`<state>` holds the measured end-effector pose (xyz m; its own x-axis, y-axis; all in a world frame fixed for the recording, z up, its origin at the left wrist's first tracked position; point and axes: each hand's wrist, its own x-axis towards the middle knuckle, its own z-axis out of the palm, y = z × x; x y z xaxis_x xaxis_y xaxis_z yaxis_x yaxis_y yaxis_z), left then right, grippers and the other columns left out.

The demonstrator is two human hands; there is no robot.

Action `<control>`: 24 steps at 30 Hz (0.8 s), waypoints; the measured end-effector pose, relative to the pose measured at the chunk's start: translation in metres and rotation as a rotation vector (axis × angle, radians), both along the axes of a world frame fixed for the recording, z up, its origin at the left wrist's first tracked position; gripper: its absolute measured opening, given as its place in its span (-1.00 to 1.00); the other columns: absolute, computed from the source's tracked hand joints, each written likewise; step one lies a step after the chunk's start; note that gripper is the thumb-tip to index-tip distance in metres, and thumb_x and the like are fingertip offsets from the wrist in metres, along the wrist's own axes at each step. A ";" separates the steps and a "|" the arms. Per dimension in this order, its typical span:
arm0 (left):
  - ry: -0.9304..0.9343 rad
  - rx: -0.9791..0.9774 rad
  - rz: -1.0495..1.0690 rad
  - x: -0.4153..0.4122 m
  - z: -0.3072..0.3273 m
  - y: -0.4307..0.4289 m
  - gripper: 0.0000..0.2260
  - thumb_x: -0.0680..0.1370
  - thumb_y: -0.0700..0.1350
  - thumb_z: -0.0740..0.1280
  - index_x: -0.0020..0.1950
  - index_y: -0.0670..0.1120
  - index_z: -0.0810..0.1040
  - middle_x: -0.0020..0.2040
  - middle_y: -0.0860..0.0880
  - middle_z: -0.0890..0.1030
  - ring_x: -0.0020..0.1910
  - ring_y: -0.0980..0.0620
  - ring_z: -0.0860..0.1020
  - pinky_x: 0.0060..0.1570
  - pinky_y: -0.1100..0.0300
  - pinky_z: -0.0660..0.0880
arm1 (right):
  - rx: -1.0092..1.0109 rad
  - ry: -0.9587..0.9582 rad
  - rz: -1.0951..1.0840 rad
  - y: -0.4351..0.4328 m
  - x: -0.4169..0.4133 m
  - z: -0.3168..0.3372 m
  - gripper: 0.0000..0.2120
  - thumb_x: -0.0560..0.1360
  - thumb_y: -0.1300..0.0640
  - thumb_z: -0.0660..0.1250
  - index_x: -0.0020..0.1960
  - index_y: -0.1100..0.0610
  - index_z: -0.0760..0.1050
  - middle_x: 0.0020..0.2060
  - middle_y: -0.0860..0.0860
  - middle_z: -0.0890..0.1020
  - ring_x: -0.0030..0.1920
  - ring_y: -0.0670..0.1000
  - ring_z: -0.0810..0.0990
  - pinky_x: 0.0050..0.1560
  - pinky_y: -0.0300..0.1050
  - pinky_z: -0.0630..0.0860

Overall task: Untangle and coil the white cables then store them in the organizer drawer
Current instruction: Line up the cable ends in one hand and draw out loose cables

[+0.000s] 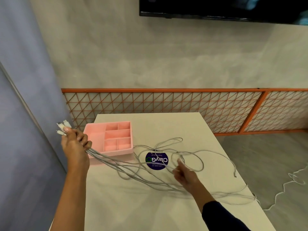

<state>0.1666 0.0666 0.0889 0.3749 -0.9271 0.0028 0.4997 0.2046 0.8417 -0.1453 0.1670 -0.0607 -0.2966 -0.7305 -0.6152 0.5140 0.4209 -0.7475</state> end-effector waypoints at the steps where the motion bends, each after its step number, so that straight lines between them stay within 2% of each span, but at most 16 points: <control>1: 0.005 0.007 0.006 0.002 -0.002 0.000 -0.67 0.68 0.04 0.07 -0.27 -0.01 0.28 -0.52 0.15 0.27 -0.56 0.20 0.19 -0.57 0.35 0.09 | -0.050 -0.173 -0.183 -0.005 -0.006 0.004 -0.73 0.26 0.12 0.52 -0.27 0.22 0.46 -0.56 0.05 0.51 -0.59 -0.09 0.45 -0.53 -0.26 0.48; 3: 0.010 0.012 0.017 0.007 -0.004 -0.002 -0.67 0.68 0.04 0.08 -0.27 -0.01 0.29 -0.51 0.15 0.28 -0.55 0.20 0.19 -0.56 0.34 0.10 | -0.126 -0.466 -0.416 -0.013 -0.019 0.016 -0.64 0.14 0.26 0.57 -0.21 0.27 0.43 -0.61 0.06 0.47 -0.63 -0.08 0.48 -0.54 -0.26 0.52; 5: 0.004 0.016 0.026 0.010 -0.006 -0.002 -0.68 0.67 0.04 0.08 -0.27 -0.01 0.30 -0.51 0.15 0.28 -0.54 0.20 0.19 -0.57 0.34 0.10 | -0.172 -0.682 -0.558 -0.016 -0.032 0.030 -0.76 0.44 0.18 0.42 -0.17 0.29 0.40 -0.63 0.08 0.45 -0.62 -0.08 0.46 -0.59 -0.27 0.48; 7: 0.002 0.018 0.031 0.010 -0.009 -0.003 -0.67 0.67 0.05 0.08 -0.26 -0.01 0.29 -0.51 0.15 0.27 -0.54 0.20 0.20 -0.57 0.35 0.10 | -0.208 -0.778 -0.642 -0.019 -0.043 0.048 -0.67 0.61 0.03 0.19 -0.17 0.28 0.41 -0.63 0.08 0.47 -0.63 -0.07 0.46 -0.60 -0.27 0.47; 9: 0.003 0.029 0.038 0.011 -0.011 -0.003 -0.67 0.67 0.07 0.07 -0.27 -0.01 0.28 -0.52 0.15 0.27 -0.55 0.20 0.19 -0.58 0.35 0.09 | -0.301 -0.825 -0.723 -0.020 -0.054 0.064 -0.72 0.63 0.10 0.15 -0.17 0.24 0.43 -0.62 0.05 0.51 -0.62 -0.06 0.49 -0.55 -0.26 0.50; 11: 0.007 0.035 0.049 0.013 -0.013 -0.004 -0.66 0.67 0.07 0.07 -0.28 0.00 0.27 -0.52 0.16 0.27 -0.55 0.20 0.19 -0.58 0.35 0.09 | -0.362 -0.901 -0.785 -0.020 -0.064 0.074 -0.78 0.62 0.21 0.14 -0.16 0.23 0.44 -0.56 0.06 0.56 -0.49 -0.05 0.56 -0.44 -0.21 0.54; 13: 0.015 0.034 0.054 0.016 -0.015 -0.005 -0.67 0.67 0.06 0.08 -0.27 0.00 0.25 -0.51 0.15 0.27 -0.54 0.20 0.18 -0.58 0.35 0.08 | -0.404 -0.842 -0.765 -0.018 -0.075 0.082 -0.72 0.64 0.20 0.06 -0.12 0.24 0.47 -0.47 0.06 0.62 -0.41 -0.06 0.60 -0.37 -0.23 0.56; 16: 0.014 0.036 0.069 0.017 -0.018 -0.004 -0.68 0.67 0.06 0.08 -0.26 0.01 0.24 -0.50 0.14 0.26 -0.54 0.20 0.17 -0.58 0.35 0.08 | -0.430 -0.578 -0.782 -0.020 -0.089 0.099 -0.58 0.66 0.12 -0.09 -0.14 0.18 0.49 -0.27 0.01 0.60 -0.27 -0.11 0.57 -0.28 -0.29 0.52; 19: 0.000 0.047 0.088 0.014 -0.020 -0.003 -0.68 0.67 0.07 0.07 -0.26 0.01 0.25 -0.49 0.15 0.26 -0.53 0.20 0.18 -0.58 0.35 0.09 | -0.449 -0.356 -0.801 -0.019 -0.096 0.111 -0.55 0.67 0.01 -0.12 -0.05 0.17 0.49 -0.09 0.01 0.58 -0.13 -0.08 0.57 -0.20 -0.26 0.49; 22: -0.008 0.063 0.108 0.014 -0.021 -0.002 -0.68 0.67 0.07 0.07 -0.26 0.01 0.25 -0.47 0.13 0.25 -0.51 0.19 0.18 -0.56 0.34 0.09 | -0.437 -0.181 -0.785 -0.015 -0.100 0.129 -0.66 0.67 0.05 -0.06 0.04 0.19 0.43 -0.21 0.02 0.55 -0.25 -0.07 0.53 -0.26 -0.23 0.45; 24: -0.003 0.072 0.122 0.017 -0.021 -0.001 -0.70 0.67 0.06 0.07 -0.24 0.01 0.26 -0.45 0.13 0.26 -0.51 0.19 0.19 -0.55 0.34 0.11 | -0.401 -0.104 -0.643 -0.011 -0.101 0.141 -0.77 0.64 0.18 0.02 -0.04 0.21 0.43 -0.30 0.02 0.53 -0.35 -0.09 0.48 -0.39 -0.26 0.42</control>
<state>0.1832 0.0651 0.0681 0.4846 -0.8726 -0.0611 0.4723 0.2022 0.8579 -0.2465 0.1562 0.0807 -0.6938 -0.6071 -0.3875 0.6424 -0.2783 -0.7141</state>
